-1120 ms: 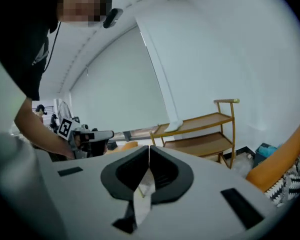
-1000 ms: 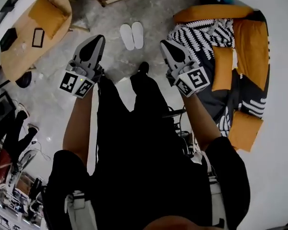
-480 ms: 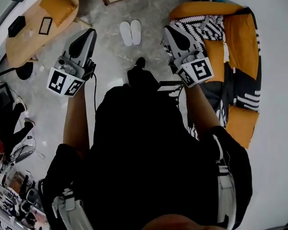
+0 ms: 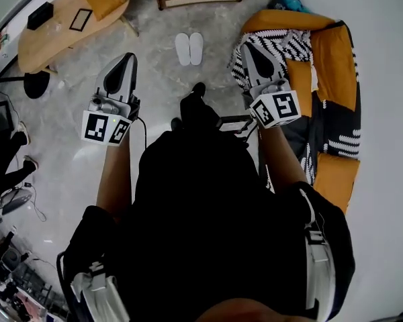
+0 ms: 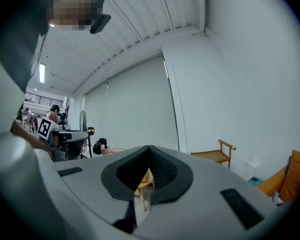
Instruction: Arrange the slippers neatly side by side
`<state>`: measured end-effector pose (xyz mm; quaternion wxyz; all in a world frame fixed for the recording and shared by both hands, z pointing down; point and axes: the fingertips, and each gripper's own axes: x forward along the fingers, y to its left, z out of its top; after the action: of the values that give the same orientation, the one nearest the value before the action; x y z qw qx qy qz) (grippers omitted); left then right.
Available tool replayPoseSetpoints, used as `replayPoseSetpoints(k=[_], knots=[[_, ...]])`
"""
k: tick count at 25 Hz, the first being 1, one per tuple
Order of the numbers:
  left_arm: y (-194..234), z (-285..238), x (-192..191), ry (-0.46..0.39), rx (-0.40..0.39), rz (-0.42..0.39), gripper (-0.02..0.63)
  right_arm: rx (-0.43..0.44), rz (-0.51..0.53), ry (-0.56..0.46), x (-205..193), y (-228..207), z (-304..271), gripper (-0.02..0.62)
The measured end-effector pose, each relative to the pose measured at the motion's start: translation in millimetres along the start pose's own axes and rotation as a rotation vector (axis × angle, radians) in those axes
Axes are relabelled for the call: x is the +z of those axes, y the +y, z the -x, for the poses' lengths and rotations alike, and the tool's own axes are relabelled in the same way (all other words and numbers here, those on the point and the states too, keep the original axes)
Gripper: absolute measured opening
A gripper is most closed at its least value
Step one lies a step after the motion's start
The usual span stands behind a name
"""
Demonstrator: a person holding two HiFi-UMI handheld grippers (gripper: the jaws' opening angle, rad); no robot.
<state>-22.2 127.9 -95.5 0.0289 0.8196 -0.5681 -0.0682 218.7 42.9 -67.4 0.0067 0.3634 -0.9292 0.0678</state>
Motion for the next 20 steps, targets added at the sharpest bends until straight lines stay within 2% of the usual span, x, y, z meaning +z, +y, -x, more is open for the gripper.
replayPoseSetpoints(k=[4, 7, 14, 16, 18, 20], knots=[[-10.4, 49.7, -2.6, 0.02, 0.07, -0.036, 0.015, 0.021, 0.027, 0.004, 0.7, 31.7, 20.0, 0.031], [-20.0, 76.8, -9.6, 0.024, 0.111, -0.011, 0.015, 0.033, 0.036, 0.004, -2.0, 50.1, 35.3, 0.031], [-50.2, 95.4, -18.5, 0.025, 0.158, 0.027, 0.015, 0.064, -0.002, 0.022, -11.3, 65.8, 63.0, 0.031], [-64.4, 94.0, -19.9, 0.038, 0.149, -0.005, 0.015, 0.088, 0.011, 0.02, -11.8, 64.1, 71.1, 0.031], [-74.0, 89.8, -30.7, 0.085, 0.13, -0.069, 0.015, 0.104, 0.031, 0.016, -11.5, 58.9, 76.9, 0.031], [-76.2, 89.4, -43.3, 0.137, 0.146, -0.103, 0.015, 0.11, 0.042, 0.017, -10.3, 51.1, 84.1, 0.031]])
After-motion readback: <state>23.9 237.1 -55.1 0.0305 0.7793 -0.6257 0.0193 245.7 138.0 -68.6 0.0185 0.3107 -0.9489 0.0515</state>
